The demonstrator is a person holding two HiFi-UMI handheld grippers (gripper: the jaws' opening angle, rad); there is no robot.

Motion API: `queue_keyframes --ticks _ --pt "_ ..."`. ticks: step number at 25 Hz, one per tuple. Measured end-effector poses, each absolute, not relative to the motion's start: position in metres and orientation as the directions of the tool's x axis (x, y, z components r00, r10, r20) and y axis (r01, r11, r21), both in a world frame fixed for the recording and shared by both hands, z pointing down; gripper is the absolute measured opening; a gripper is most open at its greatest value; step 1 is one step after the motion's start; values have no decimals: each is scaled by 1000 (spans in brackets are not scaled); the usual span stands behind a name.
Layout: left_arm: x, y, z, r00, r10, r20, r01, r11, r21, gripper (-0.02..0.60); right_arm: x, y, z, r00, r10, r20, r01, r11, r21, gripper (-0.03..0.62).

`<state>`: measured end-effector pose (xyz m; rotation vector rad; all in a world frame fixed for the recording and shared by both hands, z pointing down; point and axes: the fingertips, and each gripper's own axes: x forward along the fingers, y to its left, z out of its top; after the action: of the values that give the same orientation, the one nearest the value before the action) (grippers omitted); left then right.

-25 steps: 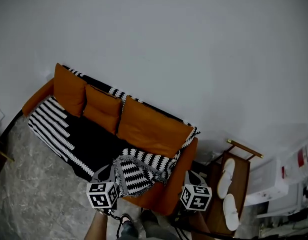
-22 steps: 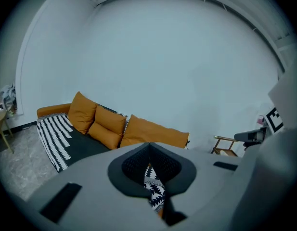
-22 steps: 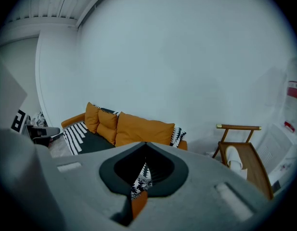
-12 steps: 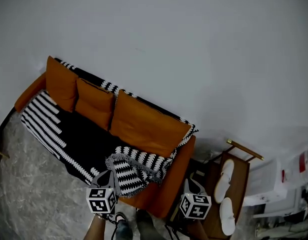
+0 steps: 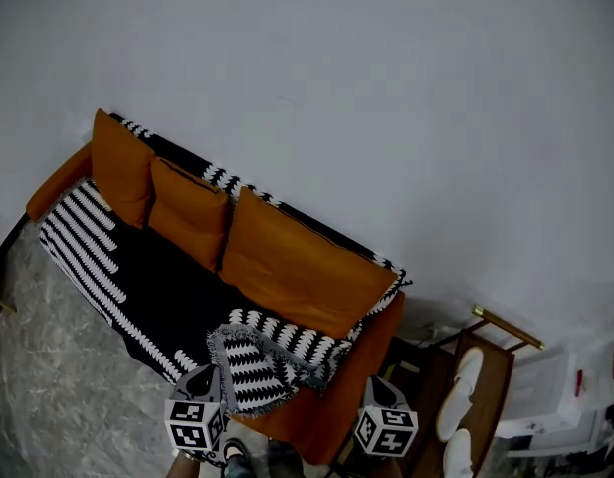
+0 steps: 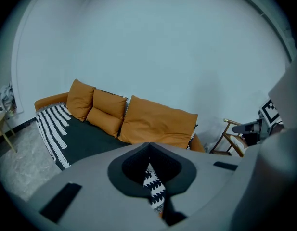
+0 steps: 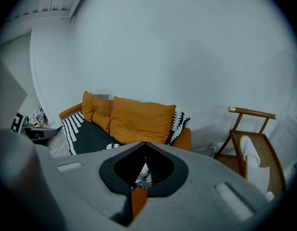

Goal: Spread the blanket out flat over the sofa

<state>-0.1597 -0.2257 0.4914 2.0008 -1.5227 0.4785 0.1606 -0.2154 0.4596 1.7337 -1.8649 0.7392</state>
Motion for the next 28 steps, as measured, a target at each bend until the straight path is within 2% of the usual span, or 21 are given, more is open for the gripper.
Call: queue_keyframes --ticks 14,28 --pt "-166 -254 615 223 -730 646 -964 -66 258 3 117 -285 590 -197 -675 711 -980 139 -139 5" --pt "-169 -250 692 236 -680 694 -967 -93 238 3 98 -297 674 -208 -652 729 -978 138 -155 5"
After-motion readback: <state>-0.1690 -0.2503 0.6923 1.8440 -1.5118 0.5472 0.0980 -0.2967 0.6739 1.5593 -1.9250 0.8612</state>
